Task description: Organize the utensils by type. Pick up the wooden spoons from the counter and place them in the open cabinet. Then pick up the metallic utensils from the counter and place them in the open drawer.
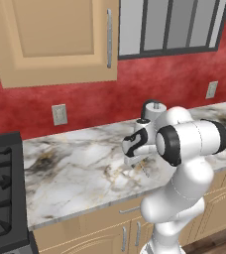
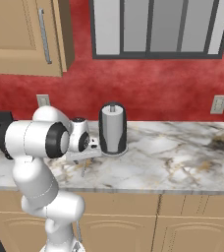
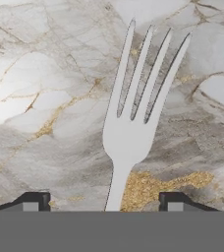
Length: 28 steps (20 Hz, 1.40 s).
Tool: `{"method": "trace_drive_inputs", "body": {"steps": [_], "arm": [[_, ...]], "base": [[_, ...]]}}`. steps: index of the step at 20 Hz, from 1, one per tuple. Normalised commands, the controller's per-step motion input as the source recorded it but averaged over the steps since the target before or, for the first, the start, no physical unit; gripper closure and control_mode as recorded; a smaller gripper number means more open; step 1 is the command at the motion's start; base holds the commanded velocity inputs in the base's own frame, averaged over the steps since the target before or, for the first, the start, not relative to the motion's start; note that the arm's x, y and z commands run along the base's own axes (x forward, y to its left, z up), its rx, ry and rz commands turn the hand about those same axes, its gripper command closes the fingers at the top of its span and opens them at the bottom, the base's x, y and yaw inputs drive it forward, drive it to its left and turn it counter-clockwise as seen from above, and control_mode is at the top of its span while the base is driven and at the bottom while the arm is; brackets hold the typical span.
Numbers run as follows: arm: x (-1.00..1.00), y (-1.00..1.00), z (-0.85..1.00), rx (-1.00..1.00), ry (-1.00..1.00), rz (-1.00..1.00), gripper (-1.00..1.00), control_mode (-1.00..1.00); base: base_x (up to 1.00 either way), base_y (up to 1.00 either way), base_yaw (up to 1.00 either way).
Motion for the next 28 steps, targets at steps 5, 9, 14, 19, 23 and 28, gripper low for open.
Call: {"method": "trace_drive_inputs", "body": {"steps": [5, 9, 14, 19, 23, 28], "arm": [[-0.25, 0.0, -0.43, 0.0, 0.0, 0.0, 1.0, -1.0], [-0.37, 0.0, -0.41, 0.0, 0.0, 0.0, 1.0, -1.0], [-0.49, 0.04, -0.22, 0.01, 0.0, 0.0, 1.0, -1.0], [-0.45, 0.11, 0.09, 0.05, 0.0, 0.0, 1.0, -1.0], [-0.29, 0.08, 0.45, 0.06, -0.04, 0.0, 1.0, -1.0], [-0.1, 0.11, 0.7, 0.03, -0.03, 0.03, 1.0, -1.0]], "base": [[0.0, 0.0, 0.0], [0.0, 0.0, 0.0], [0.0, 0.0, 0.0], [0.0, 0.0, 0.0], [0.0, 0.0, 0.0], [0.0, 0.0, 0.0]]}}
